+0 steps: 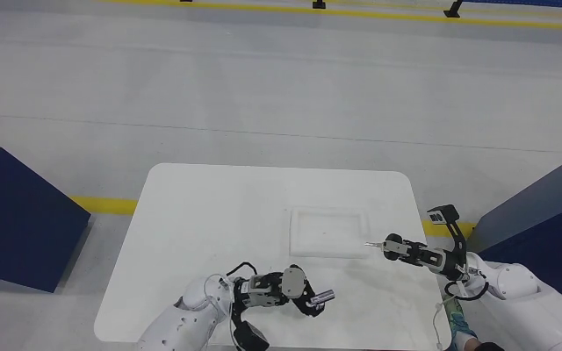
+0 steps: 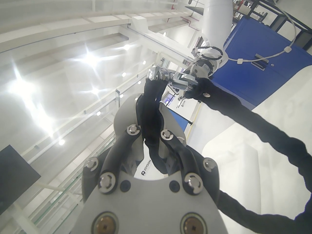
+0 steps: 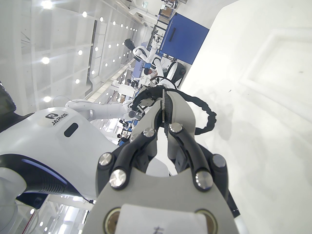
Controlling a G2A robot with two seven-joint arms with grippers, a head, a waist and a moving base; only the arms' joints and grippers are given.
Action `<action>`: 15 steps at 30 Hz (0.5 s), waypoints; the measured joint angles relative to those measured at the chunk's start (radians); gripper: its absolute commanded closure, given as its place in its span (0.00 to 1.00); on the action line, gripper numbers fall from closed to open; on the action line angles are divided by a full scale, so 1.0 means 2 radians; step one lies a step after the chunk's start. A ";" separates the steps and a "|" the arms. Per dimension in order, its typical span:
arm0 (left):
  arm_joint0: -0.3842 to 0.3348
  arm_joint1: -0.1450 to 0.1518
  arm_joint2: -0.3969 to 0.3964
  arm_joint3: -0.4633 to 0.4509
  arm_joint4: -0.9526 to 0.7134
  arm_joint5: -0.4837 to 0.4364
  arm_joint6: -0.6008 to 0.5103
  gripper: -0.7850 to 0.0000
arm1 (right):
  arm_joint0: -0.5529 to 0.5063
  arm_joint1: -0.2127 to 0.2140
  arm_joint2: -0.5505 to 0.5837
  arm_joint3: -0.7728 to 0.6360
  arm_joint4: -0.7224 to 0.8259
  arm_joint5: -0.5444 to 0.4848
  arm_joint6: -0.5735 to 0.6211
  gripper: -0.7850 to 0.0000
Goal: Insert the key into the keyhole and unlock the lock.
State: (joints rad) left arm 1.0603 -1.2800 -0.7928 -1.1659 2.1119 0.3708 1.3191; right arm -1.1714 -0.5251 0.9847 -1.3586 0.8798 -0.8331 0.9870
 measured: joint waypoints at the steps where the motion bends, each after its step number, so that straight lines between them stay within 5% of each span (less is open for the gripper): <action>1: -0.004 -0.002 0.003 0.011 -0.003 0.005 0.006 1.00 | 0.000 0.000 0.000 0.000 0.000 0.000 0.000 1.00; 15: -0.055 -0.036 0.024 0.108 -0.042 0.023 0.042 1.00 | 0.000 0.000 0.000 0.000 0.000 0.000 0.000 1.00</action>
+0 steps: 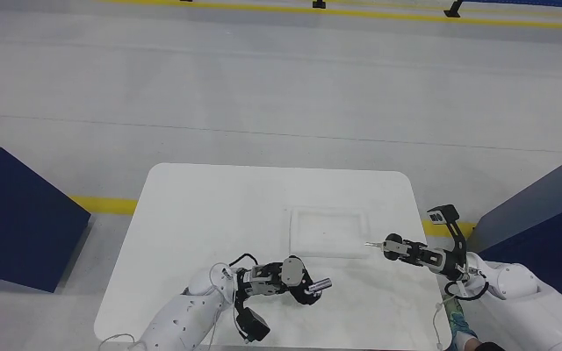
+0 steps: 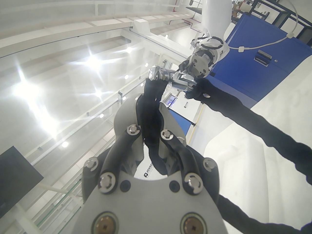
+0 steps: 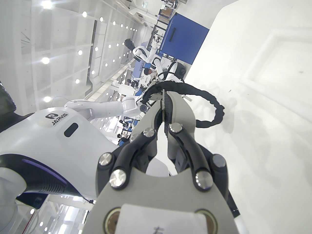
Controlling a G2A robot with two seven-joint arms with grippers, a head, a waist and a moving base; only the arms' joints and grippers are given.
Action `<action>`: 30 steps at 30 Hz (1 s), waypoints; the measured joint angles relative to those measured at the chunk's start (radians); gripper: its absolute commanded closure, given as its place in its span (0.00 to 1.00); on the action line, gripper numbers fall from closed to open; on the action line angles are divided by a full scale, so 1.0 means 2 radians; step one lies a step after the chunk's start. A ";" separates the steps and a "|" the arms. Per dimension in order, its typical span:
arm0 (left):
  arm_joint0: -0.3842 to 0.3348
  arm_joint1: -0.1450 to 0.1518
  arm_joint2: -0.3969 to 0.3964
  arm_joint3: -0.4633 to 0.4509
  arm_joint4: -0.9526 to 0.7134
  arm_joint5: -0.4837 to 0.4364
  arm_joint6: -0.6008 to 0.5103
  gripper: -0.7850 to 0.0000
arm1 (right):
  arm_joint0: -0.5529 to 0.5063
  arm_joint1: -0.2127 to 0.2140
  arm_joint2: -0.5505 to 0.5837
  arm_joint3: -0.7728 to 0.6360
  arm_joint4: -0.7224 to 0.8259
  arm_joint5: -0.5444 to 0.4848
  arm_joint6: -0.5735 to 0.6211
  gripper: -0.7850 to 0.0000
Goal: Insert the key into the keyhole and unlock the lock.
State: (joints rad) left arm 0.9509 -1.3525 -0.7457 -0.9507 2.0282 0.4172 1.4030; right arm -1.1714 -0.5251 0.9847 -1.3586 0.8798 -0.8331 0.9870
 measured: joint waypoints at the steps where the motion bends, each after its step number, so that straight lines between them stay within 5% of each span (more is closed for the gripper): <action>1: -0.001 -0.002 0.000 0.003 0.001 0.000 0.000 1.00 | 0.000 0.000 0.000 0.000 0.000 0.000 0.000 1.00; 11: 0.004 -0.017 -0.015 0.016 -0.013 -0.016 0.016 1.00 | -0.010 -0.004 -0.001 -0.021 0.004 0.020 -0.009 1.00; 30: 0.006 -0.018 -0.019 0.017 -0.014 -0.020 0.020 1.00 | -0.009 -0.032 0.011 -0.059 0.093 0.143 0.144 1.00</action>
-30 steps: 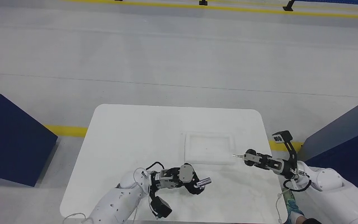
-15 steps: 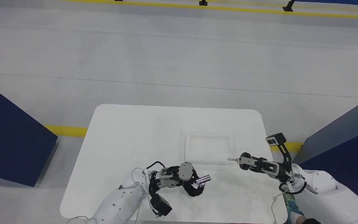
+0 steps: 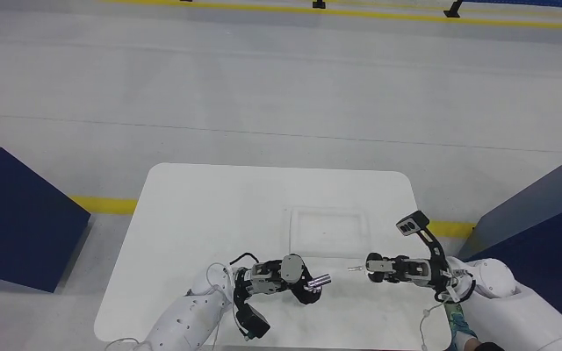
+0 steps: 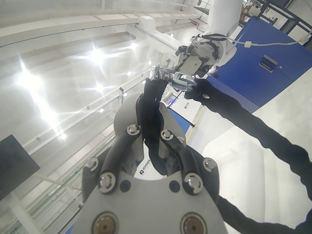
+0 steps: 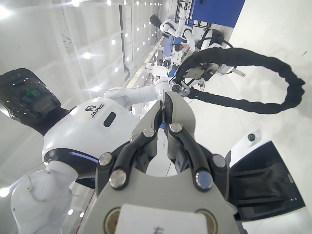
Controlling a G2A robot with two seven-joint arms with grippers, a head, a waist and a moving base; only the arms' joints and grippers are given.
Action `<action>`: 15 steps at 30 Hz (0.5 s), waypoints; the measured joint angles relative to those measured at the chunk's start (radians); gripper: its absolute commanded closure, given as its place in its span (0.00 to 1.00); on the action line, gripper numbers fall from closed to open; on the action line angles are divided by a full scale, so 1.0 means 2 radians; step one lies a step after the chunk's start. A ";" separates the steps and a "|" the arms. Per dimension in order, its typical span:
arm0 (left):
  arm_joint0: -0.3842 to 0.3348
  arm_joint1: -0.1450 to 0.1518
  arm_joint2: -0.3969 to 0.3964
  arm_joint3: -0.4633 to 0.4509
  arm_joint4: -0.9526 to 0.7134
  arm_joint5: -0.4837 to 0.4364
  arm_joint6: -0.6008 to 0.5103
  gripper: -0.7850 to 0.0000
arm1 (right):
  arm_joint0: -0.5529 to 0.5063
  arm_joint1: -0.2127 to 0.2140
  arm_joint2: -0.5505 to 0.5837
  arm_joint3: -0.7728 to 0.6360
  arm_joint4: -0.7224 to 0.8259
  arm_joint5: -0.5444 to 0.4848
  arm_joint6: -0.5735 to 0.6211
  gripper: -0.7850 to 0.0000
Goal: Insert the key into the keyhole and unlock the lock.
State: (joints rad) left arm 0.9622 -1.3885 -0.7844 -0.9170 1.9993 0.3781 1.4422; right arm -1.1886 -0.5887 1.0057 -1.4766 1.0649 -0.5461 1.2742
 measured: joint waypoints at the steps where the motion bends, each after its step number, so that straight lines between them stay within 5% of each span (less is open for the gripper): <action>1: 0.000 0.000 0.000 0.000 0.000 0.000 0.000 1.00 | 0.002 -0.002 0.000 0.001 0.000 0.006 0.006 1.00; 15: 0.000 0.000 0.000 0.000 0.000 0.000 0.000 1.00 | 0.013 -0.014 -0.001 0.007 0.000 0.032 0.032 1.00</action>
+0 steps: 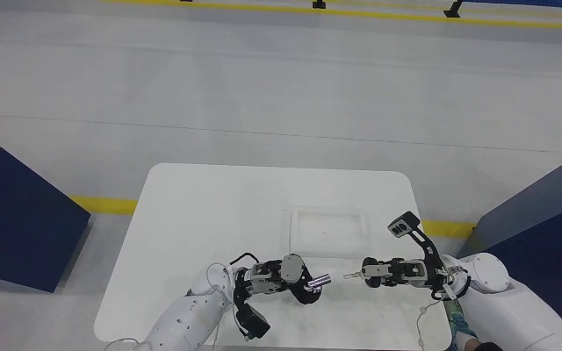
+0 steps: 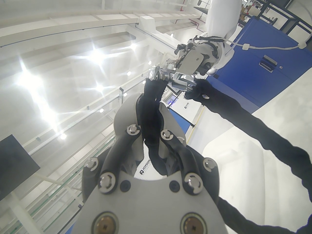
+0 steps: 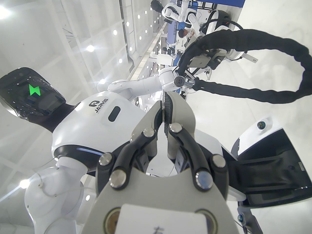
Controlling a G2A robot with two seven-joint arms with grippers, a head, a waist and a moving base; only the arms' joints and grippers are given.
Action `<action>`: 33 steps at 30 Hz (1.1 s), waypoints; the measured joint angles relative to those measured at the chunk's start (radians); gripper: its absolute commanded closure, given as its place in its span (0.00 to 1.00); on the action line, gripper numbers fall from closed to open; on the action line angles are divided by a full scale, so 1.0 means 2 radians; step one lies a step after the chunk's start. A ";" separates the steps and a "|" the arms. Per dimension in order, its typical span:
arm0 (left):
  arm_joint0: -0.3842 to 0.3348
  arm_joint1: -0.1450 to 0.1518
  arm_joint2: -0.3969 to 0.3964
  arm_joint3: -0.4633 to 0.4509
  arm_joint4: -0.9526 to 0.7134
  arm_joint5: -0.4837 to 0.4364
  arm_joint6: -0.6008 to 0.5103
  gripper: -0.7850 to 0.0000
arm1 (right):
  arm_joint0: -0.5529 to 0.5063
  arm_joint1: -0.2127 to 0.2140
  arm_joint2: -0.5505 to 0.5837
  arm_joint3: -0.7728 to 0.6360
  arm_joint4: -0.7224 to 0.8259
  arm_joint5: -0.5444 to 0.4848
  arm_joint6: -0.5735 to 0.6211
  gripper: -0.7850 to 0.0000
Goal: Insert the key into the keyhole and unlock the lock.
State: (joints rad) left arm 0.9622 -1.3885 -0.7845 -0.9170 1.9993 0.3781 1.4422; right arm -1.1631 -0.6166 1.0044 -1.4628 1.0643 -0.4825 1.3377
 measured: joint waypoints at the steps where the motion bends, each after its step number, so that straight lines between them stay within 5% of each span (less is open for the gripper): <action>1: 0.000 0.000 0.000 0.000 0.000 0.000 0.000 1.00 | 0.000 0.000 0.000 -0.001 -0.002 0.000 -0.001 1.00; 23: 0.001 0.000 0.000 -0.001 0.000 -0.001 -0.001 1.00 | 0.006 -0.031 0.010 0.009 -0.071 -0.017 -0.017 1.00; 33: 0.020 0.007 -0.008 -0.036 0.000 -0.035 0.012 1.00 | -0.002 -0.040 0.025 0.013 -0.073 -0.012 -0.012 1.00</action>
State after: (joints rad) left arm 1.0026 -1.3752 -0.8000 -0.9885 1.9991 0.3091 1.4660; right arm -1.1676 -0.6975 1.0546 -1.4358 0.9174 -0.5061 1.3141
